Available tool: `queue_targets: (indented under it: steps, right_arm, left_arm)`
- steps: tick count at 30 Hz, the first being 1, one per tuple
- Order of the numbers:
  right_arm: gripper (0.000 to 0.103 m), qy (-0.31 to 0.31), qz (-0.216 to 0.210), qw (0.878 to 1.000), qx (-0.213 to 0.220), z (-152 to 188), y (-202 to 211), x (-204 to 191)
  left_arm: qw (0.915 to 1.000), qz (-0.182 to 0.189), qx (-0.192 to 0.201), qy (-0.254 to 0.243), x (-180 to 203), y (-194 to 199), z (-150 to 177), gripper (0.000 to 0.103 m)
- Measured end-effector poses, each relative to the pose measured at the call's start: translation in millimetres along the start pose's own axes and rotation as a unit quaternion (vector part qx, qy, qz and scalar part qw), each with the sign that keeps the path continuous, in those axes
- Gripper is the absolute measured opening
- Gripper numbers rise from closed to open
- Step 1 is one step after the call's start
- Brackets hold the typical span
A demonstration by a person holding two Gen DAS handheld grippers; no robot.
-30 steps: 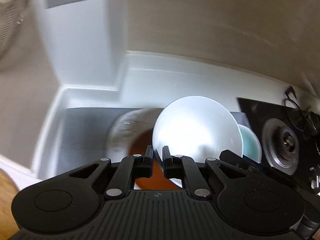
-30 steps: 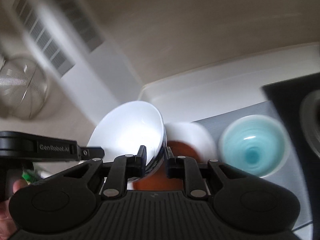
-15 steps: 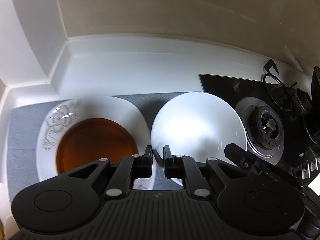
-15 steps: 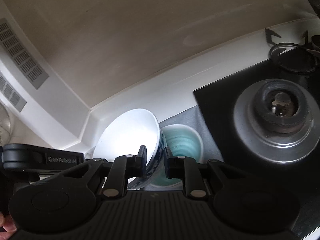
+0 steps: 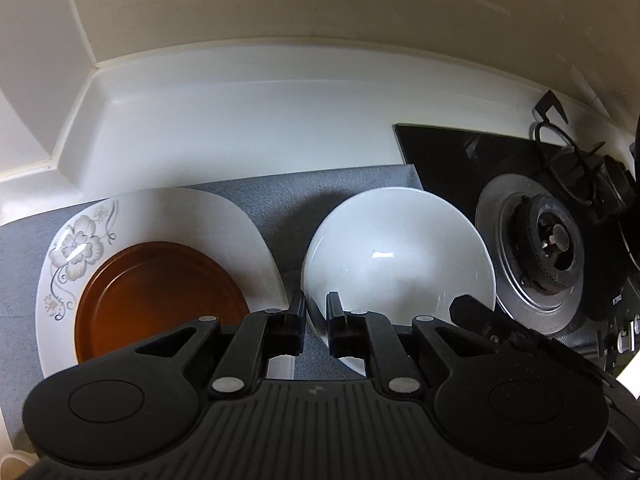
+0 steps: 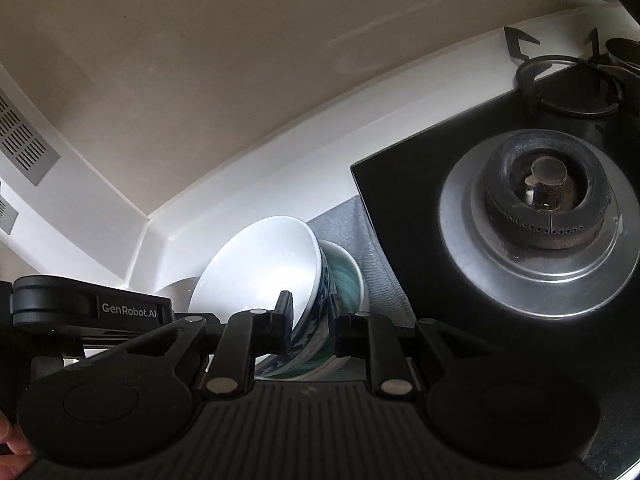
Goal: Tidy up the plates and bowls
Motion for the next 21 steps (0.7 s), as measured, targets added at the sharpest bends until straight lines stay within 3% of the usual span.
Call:
queue_targets:
  steps: [9,21]
  right_arm:
    - [0.019,0.020,0.011,1.000,-0.011,3.0,-14.7,7.2]
    - [0.019,0.047,0.014,0.999,-0.006,0.0,-23.4,-1.9]
  left_arm:
    - [0.9995,-0.015,-0.006,-0.026,5.3,-15.4,0.4,0.011]
    - [0.9995,-0.019,-0.011,-0.021,-1.4,-19.1,-0.4,0.012]
Point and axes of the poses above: each gripper's, at about its wrist camera, not at the fingertips, and y roughly against the way its jaws point, x to its right, z to its underside, the point moved 10 cm from there along -y, roughly the way its jaws point, and after that the axes turned 14 degrees about z, right-handed, at the moved point
